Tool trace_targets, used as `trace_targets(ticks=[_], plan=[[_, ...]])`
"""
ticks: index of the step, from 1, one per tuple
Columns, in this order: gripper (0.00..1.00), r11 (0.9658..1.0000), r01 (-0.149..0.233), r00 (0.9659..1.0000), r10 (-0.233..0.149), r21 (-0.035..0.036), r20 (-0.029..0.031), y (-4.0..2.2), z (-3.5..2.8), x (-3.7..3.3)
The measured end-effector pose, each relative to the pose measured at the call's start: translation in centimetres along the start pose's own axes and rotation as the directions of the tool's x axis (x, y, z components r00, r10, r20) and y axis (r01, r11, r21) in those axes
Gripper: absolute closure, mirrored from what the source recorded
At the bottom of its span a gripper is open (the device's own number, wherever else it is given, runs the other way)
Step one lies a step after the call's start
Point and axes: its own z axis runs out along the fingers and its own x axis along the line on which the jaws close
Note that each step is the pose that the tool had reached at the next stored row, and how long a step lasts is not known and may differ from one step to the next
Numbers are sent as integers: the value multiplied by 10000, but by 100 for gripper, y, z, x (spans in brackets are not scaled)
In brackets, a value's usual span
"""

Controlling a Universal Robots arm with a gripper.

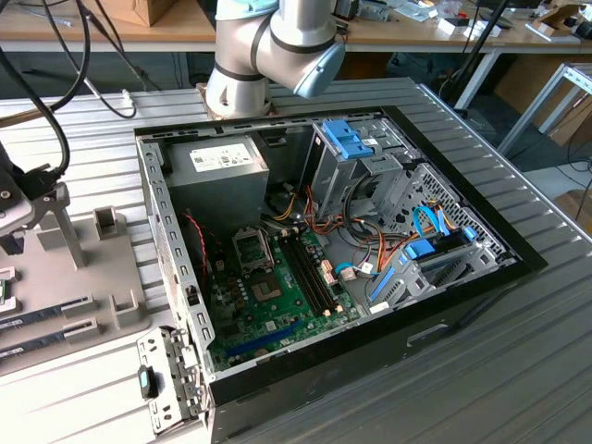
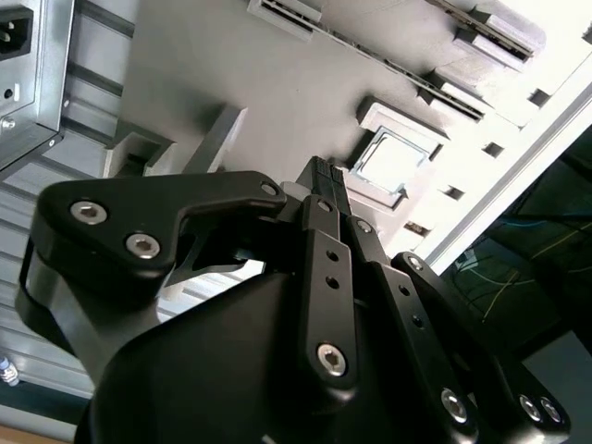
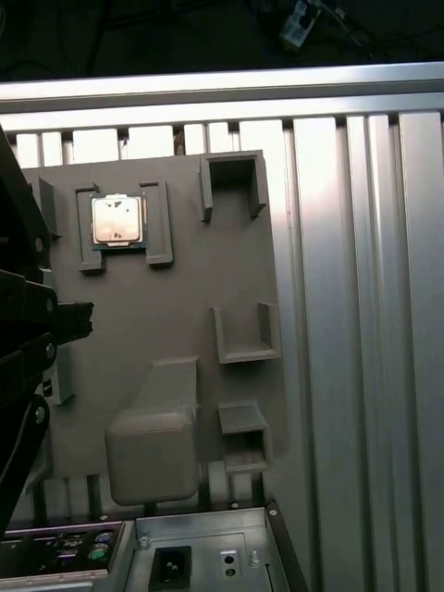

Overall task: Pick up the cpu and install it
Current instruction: 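Reach for the cpu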

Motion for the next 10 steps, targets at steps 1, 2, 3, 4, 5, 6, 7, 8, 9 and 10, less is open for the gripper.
trace_targets(ticks=[1, 2, 3, 4, 5, 6, 7, 8, 9, 10], plan=[[89, 10000, 0, 10000, 0, 0, 0, -1, 1, 8], [89, 10000, 0, 10000, 0, 0, 1, -2, 2, 18], [89, 10000, 1, 10000, -1, 0, 0, -2, 2, 28], [89, 10000, 0, 10000, 0, 0, 0, -3, 2, 39], [89, 10000, 1, 10000, -1, 0, -1, -4, 3, 50], [89, 10000, 1, 10000, -1, 1, 0, -4, 3, 51], [89, 10000, 2, 10000, -2, 0, 0, -4, 3, 51], [89, 10000, 0, 10000, 0, 0, 0, -4, 3, 52], [89, 10000, 1, 10000, -1, 0, 0, -4, 3, 53], [89, 10000, 1, 10000, -1, 0, 0, -4, 4, 53]])
